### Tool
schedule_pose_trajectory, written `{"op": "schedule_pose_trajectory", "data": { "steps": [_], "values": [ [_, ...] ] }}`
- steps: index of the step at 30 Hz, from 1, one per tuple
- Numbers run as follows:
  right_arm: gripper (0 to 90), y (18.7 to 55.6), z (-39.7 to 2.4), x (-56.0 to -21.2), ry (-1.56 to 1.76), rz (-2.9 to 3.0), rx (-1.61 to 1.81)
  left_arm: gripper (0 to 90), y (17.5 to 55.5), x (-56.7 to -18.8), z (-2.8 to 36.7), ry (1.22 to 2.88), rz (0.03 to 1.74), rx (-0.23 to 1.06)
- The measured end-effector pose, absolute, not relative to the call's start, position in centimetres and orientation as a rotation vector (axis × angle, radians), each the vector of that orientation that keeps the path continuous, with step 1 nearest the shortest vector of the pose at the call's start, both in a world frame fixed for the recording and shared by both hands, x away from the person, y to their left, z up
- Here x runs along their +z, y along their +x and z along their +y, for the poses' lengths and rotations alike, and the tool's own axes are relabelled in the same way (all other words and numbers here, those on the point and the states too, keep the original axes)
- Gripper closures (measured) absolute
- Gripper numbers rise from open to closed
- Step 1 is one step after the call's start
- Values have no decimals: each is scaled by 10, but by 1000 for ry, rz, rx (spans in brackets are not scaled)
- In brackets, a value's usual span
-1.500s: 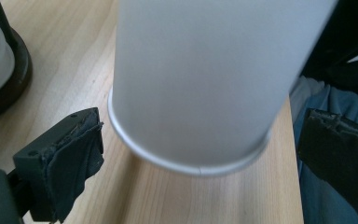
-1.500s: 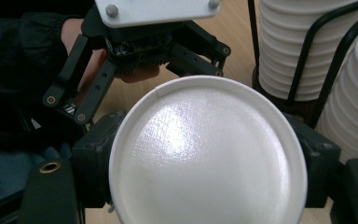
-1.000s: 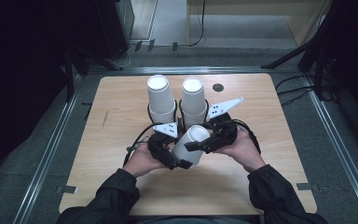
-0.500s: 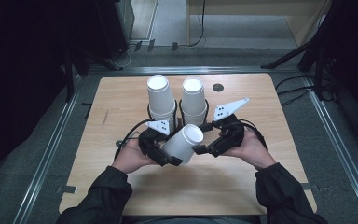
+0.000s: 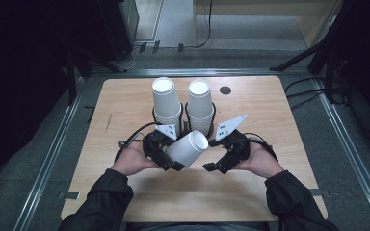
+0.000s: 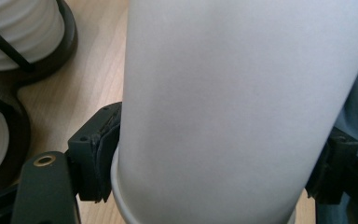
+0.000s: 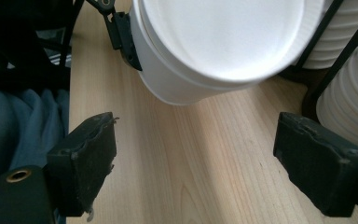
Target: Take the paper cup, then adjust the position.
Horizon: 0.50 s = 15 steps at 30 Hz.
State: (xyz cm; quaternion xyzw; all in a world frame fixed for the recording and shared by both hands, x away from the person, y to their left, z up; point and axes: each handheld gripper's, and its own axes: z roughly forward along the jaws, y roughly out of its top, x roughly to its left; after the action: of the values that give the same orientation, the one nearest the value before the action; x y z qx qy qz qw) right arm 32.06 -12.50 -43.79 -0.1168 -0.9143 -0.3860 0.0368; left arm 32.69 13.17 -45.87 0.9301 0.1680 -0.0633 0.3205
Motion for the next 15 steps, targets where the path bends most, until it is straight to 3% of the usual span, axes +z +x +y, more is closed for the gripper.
{"op": "schedule_pose_trajectory", "data": {
  "steps": [15],
  "values": [
    [139,319,-133,-446,-307,-2823,-1182,195,328,-468,116,2569,366,-203]
  ]
}}
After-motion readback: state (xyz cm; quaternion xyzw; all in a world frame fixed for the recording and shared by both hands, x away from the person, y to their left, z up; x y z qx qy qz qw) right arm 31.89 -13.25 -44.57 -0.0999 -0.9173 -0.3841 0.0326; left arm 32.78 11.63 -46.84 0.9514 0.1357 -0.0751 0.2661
